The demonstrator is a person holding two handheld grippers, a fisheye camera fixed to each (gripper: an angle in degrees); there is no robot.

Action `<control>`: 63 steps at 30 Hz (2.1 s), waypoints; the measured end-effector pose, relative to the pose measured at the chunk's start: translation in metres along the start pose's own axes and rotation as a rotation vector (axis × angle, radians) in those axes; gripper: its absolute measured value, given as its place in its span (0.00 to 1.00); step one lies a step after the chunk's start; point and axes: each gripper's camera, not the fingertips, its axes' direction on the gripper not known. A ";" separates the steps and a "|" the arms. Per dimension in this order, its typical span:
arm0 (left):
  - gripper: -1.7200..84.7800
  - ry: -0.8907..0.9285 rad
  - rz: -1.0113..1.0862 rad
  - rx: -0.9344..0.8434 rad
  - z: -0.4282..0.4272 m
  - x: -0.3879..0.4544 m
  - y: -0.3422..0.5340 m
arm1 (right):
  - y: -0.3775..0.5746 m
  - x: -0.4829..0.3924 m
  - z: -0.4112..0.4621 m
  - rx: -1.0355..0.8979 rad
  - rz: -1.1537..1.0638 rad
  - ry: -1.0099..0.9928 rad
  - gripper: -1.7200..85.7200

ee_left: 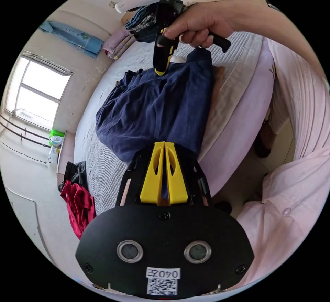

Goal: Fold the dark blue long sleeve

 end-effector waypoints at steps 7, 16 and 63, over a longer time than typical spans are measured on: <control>0.01 0.237 0.011 -0.043 0.008 -0.025 -0.004 | -0.014 0.044 -0.030 -0.063 0.126 -0.056 0.02; 0.01 0.231 0.038 0.197 -0.029 -0.035 -0.036 | -0.094 0.061 -0.079 0.124 0.131 -0.036 0.12; 0.01 0.721 0.025 0.273 0.067 -0.103 -0.040 | -0.297 -0.024 -0.006 0.014 -0.082 0.194 0.01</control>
